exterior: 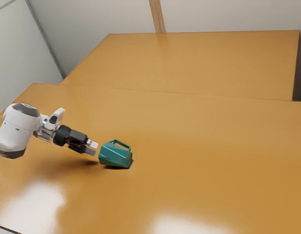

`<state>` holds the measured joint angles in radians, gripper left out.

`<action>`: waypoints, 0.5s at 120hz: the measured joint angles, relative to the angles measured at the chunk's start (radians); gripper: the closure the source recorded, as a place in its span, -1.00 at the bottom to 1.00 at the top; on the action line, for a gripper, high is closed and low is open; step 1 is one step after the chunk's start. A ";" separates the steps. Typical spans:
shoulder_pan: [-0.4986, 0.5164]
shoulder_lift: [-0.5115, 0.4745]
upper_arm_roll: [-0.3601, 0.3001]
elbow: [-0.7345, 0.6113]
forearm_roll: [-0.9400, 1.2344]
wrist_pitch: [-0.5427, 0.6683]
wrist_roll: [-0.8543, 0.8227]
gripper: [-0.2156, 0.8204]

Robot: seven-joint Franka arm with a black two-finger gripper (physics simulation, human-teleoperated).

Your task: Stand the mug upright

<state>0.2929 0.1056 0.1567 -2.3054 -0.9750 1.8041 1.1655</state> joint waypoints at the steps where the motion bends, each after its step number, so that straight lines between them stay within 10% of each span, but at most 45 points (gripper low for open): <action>1: -0.001 0.000 0.000 0.000 -0.001 0.000 0.001 -0.56; 60: -0.073 0.025 -0.007 -0.004 -0.052 -0.005 0.025 -0.56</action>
<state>0.2200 0.1310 0.1495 -2.3090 -1.0269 1.7992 1.1907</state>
